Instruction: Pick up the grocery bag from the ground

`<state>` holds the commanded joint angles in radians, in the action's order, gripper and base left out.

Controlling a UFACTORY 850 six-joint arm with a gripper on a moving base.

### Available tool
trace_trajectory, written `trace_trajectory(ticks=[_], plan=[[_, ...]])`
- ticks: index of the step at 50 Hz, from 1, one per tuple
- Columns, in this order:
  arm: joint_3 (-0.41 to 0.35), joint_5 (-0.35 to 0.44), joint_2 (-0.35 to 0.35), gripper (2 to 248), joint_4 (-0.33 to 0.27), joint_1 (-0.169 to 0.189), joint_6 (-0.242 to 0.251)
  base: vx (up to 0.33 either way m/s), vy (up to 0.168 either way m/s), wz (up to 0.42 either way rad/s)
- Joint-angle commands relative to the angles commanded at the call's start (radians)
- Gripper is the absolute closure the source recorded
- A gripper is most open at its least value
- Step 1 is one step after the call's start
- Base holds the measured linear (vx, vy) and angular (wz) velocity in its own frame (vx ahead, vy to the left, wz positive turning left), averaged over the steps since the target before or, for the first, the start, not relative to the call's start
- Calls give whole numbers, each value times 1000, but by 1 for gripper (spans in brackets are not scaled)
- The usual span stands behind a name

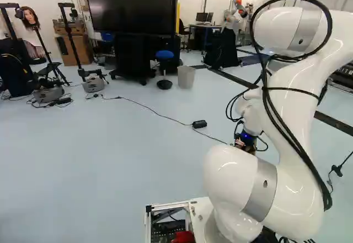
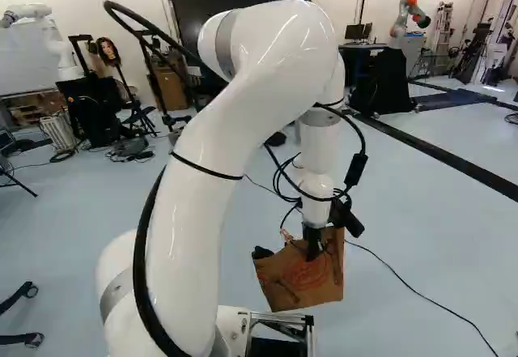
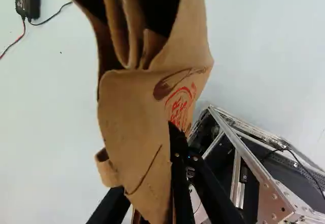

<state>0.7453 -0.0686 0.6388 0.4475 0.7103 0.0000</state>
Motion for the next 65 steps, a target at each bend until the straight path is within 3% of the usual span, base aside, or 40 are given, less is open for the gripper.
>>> trace_trajectory(ticks=[65], plan=[[-186, 0, -335, 229, 0, 22, 0, 0, 0, 0]])
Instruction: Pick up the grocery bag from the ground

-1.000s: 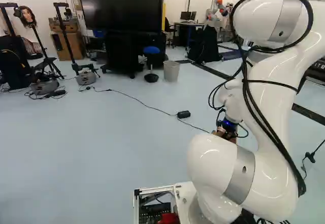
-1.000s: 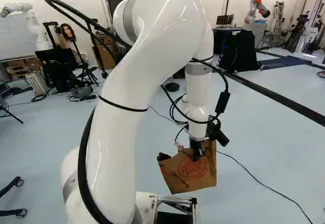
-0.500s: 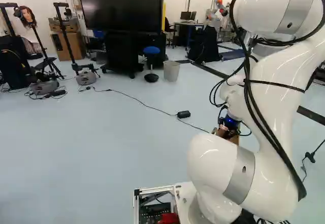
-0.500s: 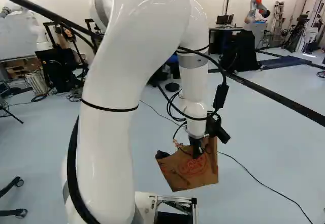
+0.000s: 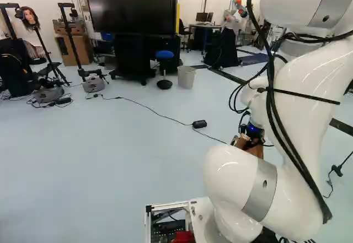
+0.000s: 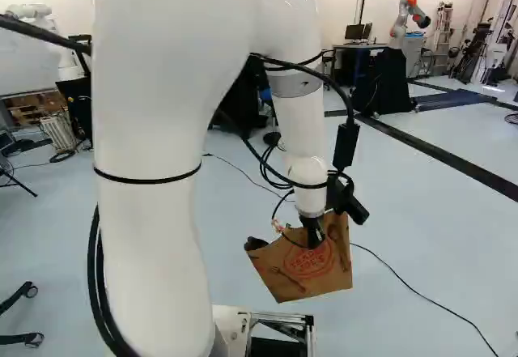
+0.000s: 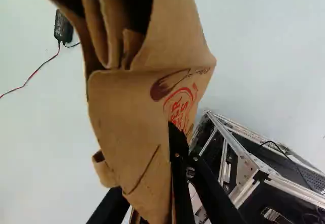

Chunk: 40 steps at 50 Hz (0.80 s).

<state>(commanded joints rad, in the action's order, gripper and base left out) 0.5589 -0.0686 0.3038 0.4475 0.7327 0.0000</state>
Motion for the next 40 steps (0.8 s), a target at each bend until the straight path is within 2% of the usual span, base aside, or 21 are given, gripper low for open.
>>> trace_trajectory(ticks=[14, 27, 40], plan=[[-37, 0, -77, 229, 0, 4, 0, 0, 0, 0], [-41, 8, -81, 229, -4, -2, 0, 0, 0, 0], [-53, 34, -96, 229, -16, -23, 0, 0, 0, 0]])
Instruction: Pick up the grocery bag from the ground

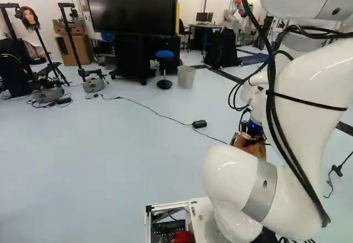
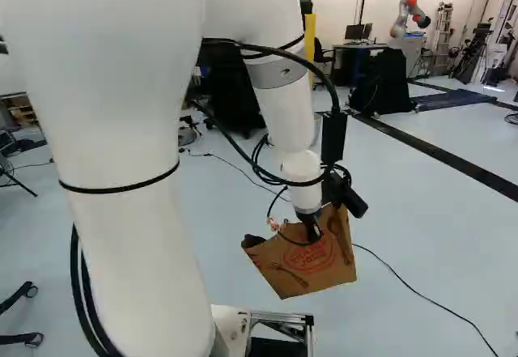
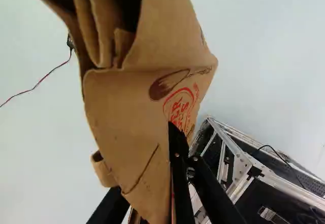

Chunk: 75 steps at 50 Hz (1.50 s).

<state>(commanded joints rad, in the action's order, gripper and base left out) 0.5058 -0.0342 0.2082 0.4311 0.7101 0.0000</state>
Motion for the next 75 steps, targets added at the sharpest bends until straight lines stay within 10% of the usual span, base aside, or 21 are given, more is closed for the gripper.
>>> trace_trajectory(ticks=[35, 75], plan=[[-76, 165, -89, 229, -79, -129, 0, 0, 0, 0], [-238, 517, -278, 229, -246, -404, 0, 0, 0, 0]])
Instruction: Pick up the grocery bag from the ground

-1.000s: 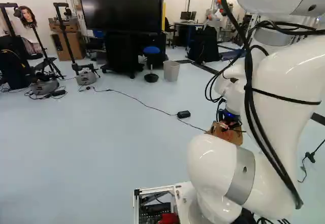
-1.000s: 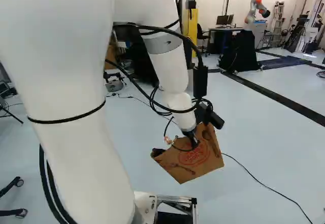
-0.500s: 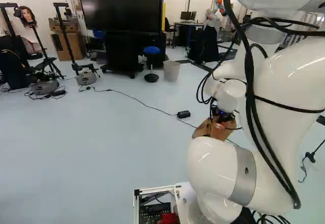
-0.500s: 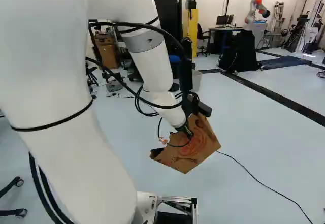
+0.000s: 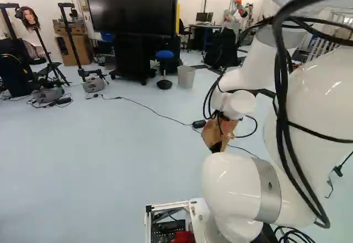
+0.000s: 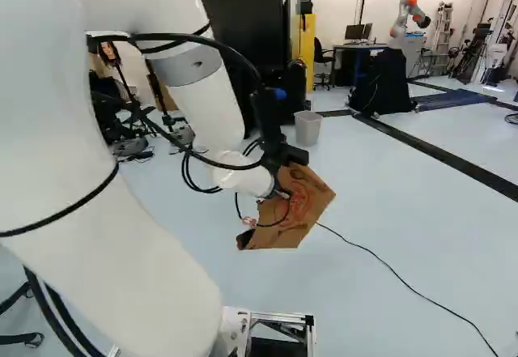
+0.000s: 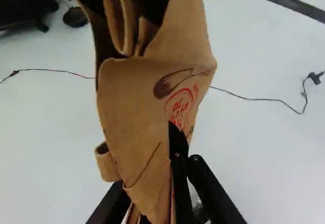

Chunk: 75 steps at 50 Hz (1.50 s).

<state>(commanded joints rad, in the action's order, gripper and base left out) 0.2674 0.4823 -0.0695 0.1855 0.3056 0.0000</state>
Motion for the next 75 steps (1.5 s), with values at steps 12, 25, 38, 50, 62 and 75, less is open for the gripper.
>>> trace_trajectory(ticks=[12, 25, 38, 50, 62, 75], plan=[[-49, 107, -58, 229, -51, -84, 0, 0, 0, 0], [-92, 200, -107, 229, -95, -156, 0, 0, 0, 0], [-127, 275, -148, 229, -131, -215, 0, 0, 0, 0], [-152, 329, -177, 229, -156, -257, 0, 0, 0, 0], [-169, 365, -196, 229, -174, -286, 0, 0, 0, 0], [-179, 387, -208, 229, -184, -303, 0, 0, 0, 0]])
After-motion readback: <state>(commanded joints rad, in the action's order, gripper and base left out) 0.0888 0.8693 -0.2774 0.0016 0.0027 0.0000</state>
